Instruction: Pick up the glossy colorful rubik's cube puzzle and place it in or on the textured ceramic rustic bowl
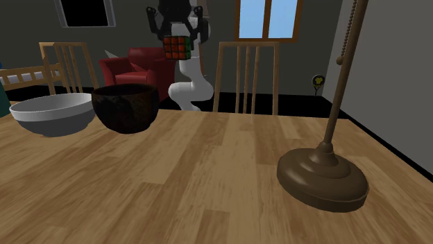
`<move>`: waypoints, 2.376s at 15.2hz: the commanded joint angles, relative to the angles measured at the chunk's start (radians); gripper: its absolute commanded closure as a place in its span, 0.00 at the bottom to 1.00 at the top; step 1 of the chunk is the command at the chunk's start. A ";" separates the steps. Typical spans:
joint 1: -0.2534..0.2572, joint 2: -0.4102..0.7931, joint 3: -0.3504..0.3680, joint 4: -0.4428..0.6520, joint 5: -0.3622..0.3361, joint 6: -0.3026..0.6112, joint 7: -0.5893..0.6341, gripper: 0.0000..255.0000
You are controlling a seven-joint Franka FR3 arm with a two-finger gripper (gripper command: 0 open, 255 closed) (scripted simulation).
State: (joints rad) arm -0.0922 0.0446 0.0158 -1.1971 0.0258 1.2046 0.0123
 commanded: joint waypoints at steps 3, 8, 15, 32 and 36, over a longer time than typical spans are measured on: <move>-0.055 0.031 -0.054 0.040 0.000 -0.012 -0.110 1.00; -0.086 0.105 -0.162 0.143 0.014 -0.045 -0.242 1.00; -0.042 0.080 -0.261 0.030 0.019 0.041 -0.299 1.00; -0.019 -0.005 -0.262 -0.213 -0.002 0.202 -0.288 1.00; -0.021 -0.017 -0.263 -0.206 -0.006 0.182 -0.291 0.00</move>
State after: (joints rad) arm -0.1120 0.0720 -0.2459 -1.3958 0.0214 1.3847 -0.2746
